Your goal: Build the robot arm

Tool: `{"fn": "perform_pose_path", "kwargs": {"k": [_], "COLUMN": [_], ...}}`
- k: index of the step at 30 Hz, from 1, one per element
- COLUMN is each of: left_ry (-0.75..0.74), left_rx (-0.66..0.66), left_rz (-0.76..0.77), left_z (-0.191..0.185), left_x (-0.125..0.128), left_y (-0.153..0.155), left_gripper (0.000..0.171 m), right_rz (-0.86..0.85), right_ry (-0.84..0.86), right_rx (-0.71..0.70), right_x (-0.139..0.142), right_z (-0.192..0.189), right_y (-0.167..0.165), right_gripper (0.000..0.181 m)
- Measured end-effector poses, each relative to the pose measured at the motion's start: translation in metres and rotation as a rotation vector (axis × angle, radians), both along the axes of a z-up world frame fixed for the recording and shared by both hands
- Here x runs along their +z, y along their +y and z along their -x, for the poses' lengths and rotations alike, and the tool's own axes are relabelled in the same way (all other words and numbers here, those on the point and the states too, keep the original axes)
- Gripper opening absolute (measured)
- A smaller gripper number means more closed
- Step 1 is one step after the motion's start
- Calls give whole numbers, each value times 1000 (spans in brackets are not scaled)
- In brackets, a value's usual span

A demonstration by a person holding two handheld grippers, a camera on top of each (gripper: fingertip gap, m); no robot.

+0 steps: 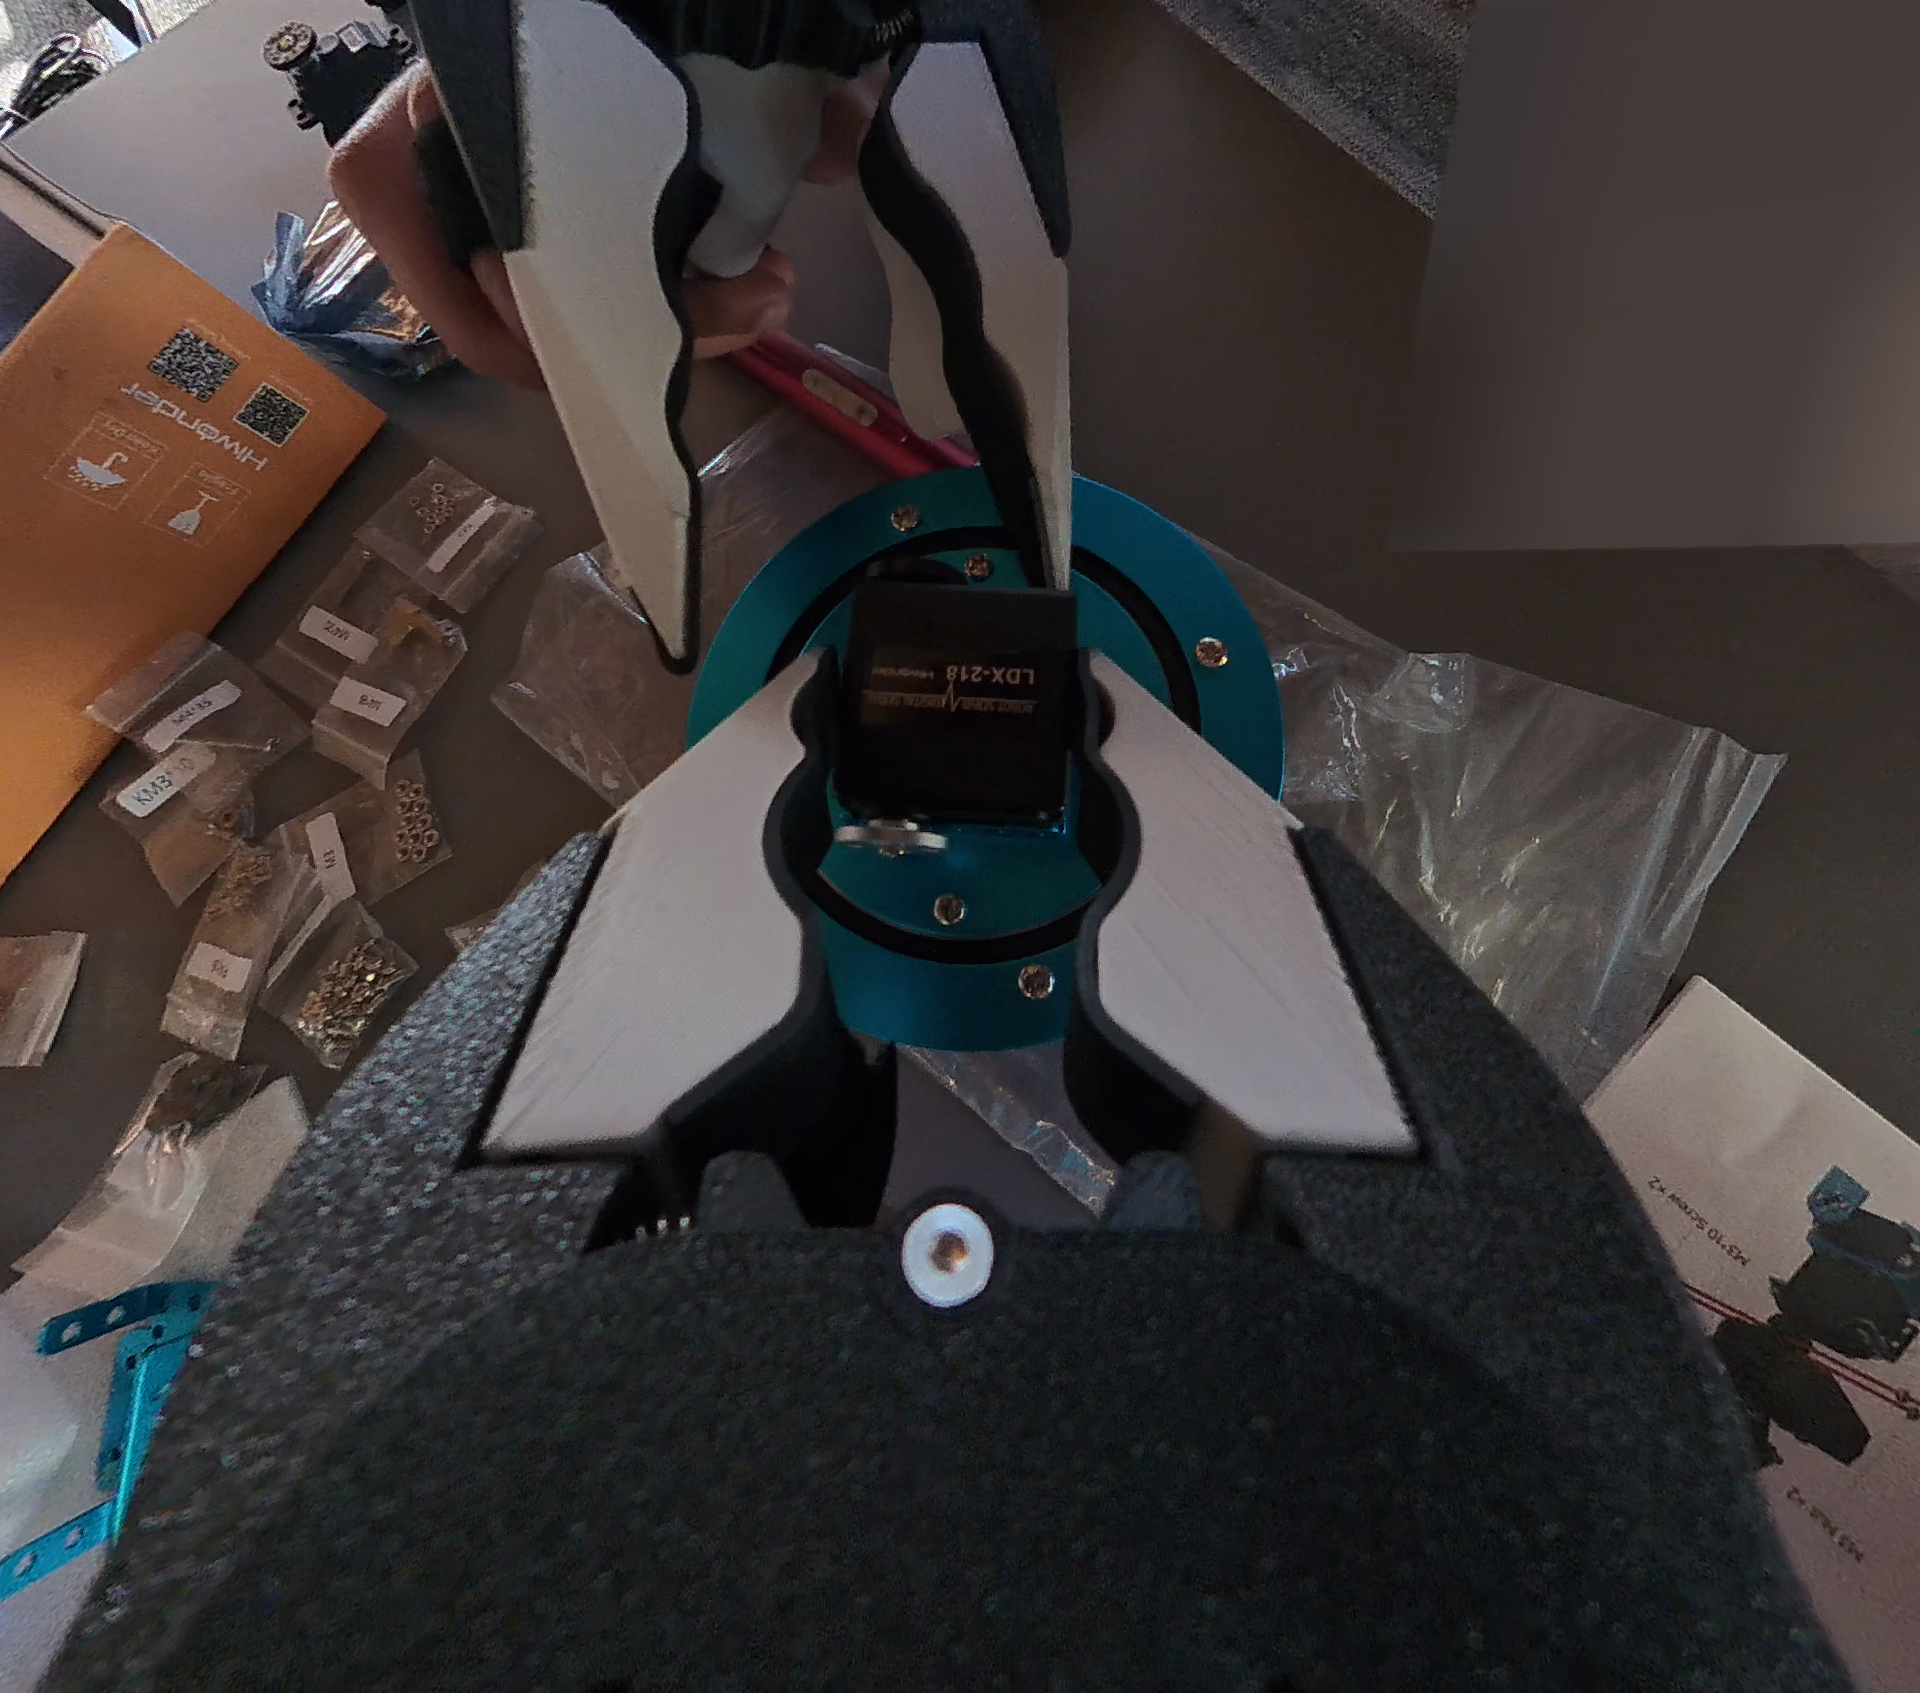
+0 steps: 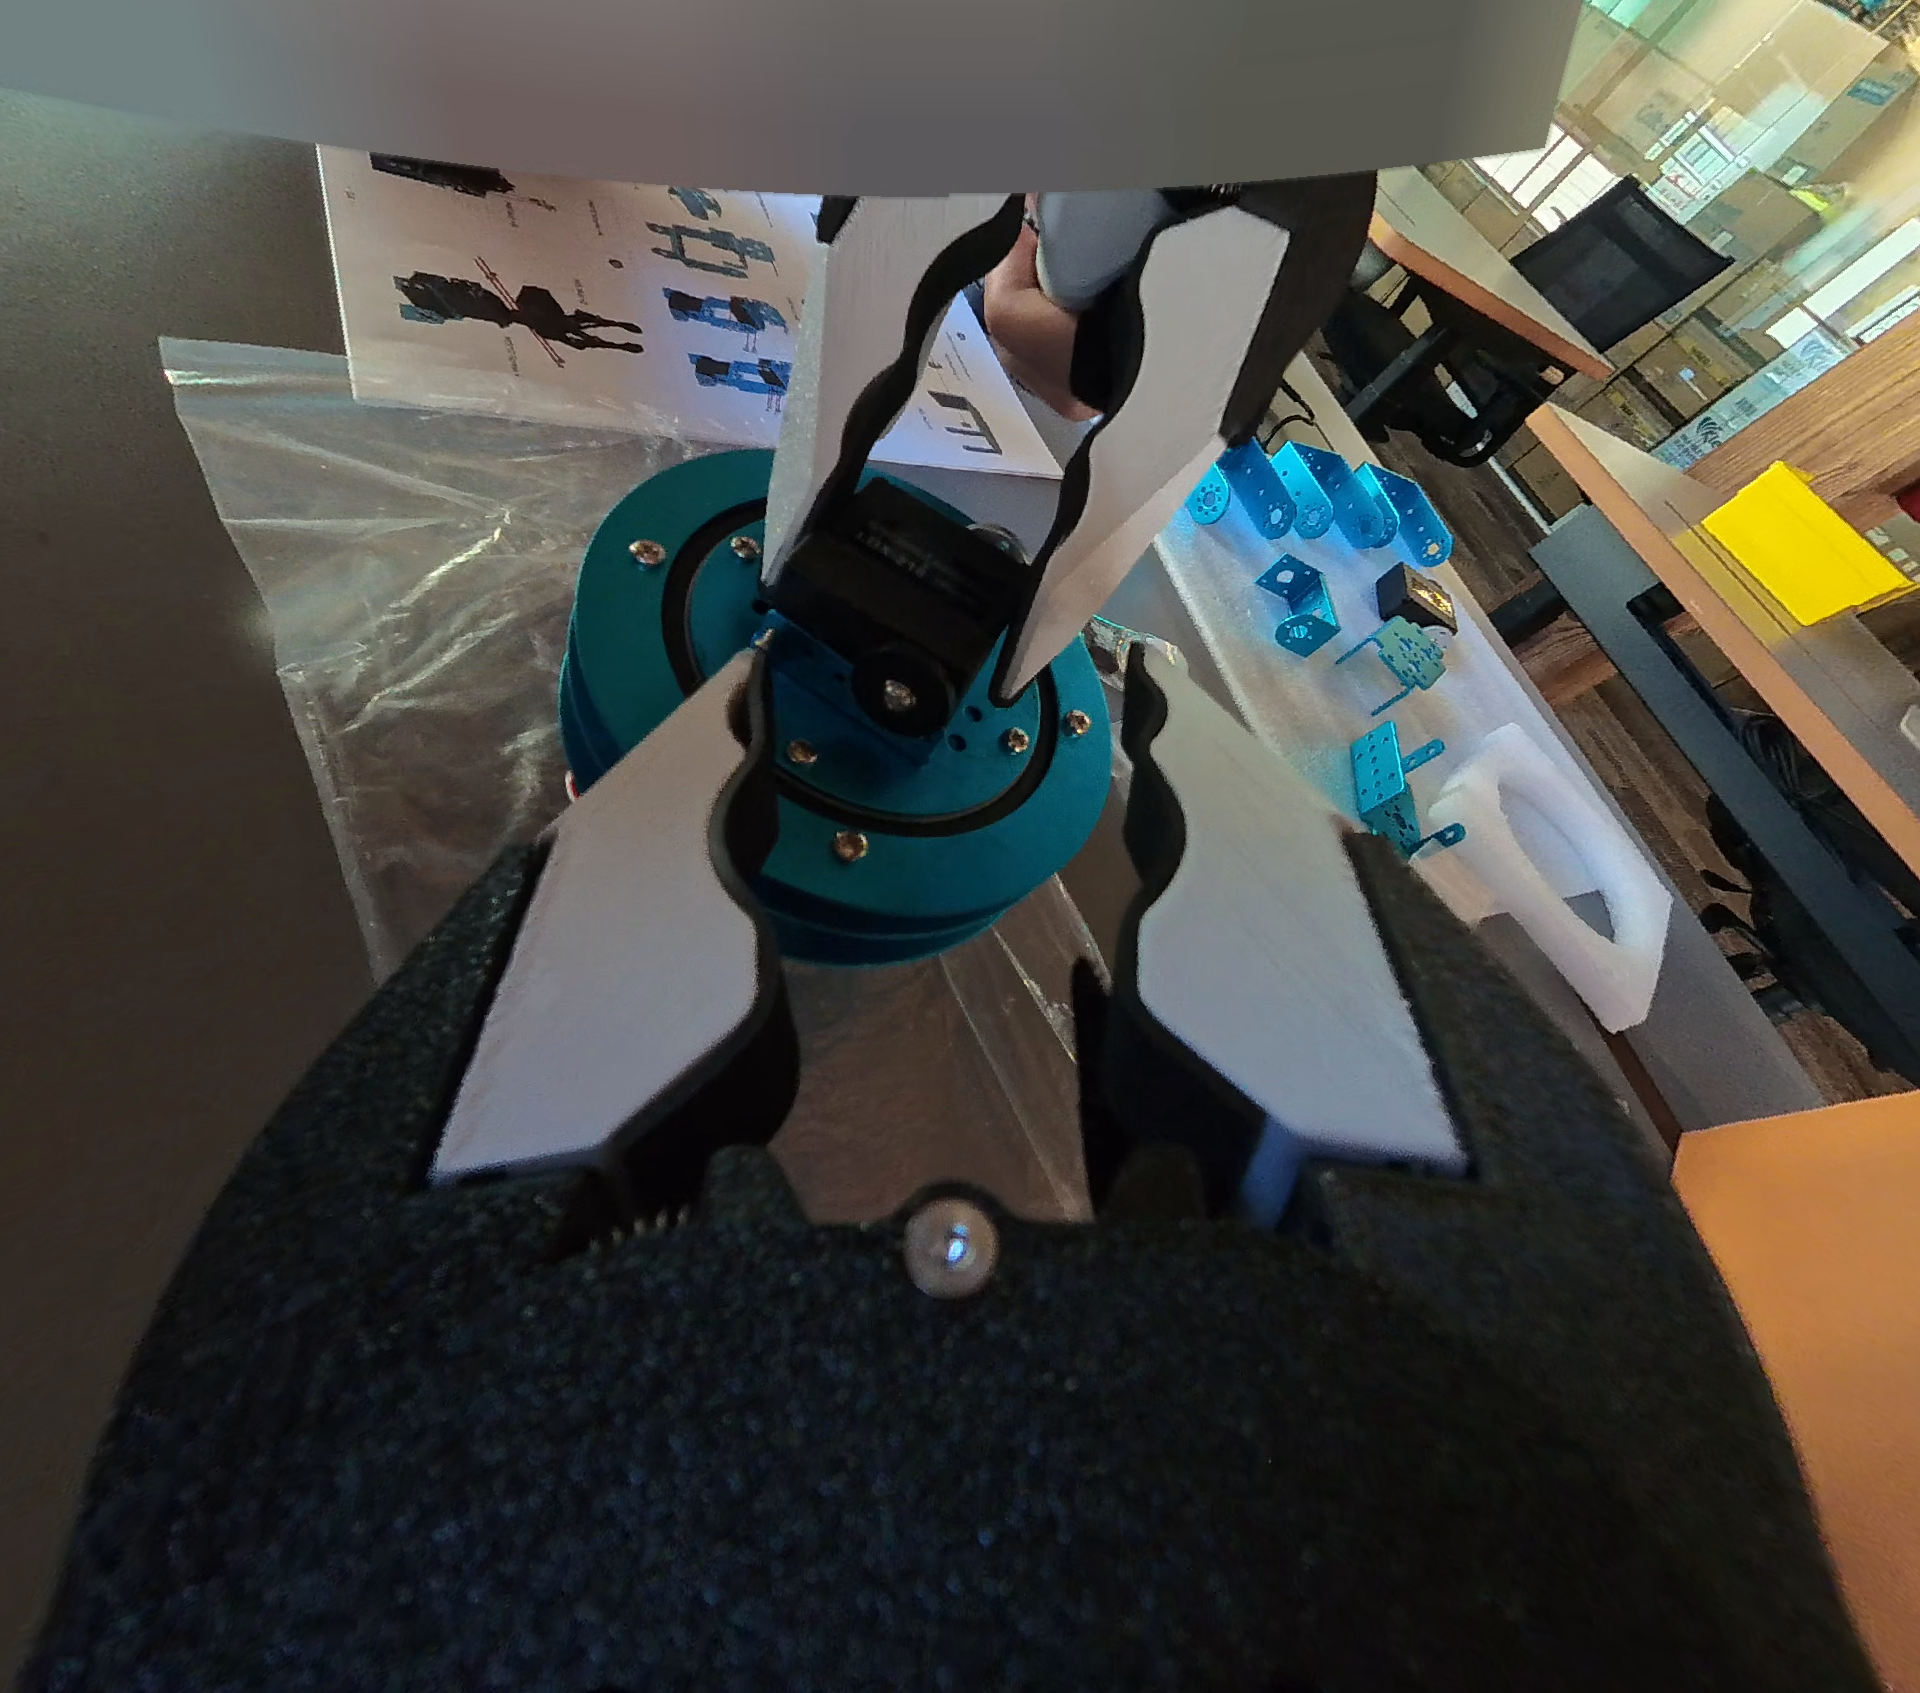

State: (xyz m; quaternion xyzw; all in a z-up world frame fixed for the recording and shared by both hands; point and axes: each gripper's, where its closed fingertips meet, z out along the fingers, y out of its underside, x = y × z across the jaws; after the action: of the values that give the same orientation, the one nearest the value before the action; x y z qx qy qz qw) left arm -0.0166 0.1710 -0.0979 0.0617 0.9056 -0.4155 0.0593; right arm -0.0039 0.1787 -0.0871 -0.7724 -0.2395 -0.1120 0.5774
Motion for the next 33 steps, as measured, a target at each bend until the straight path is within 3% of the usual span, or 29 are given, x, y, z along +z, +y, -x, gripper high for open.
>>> {"fn": "perform_pose_path", "kwargs": {"k": [33], "left_ry": [-48], "left_rx": [4], "left_rz": [-42], "left_z": [0], "left_x": [2], "left_y": [3], "left_gripper": [44], "right_rz": [-12], "right_ry": [44], "right_rx": [6], "right_x": [2], "right_z": [1], "right_y": [1], "right_gripper": [66]}}
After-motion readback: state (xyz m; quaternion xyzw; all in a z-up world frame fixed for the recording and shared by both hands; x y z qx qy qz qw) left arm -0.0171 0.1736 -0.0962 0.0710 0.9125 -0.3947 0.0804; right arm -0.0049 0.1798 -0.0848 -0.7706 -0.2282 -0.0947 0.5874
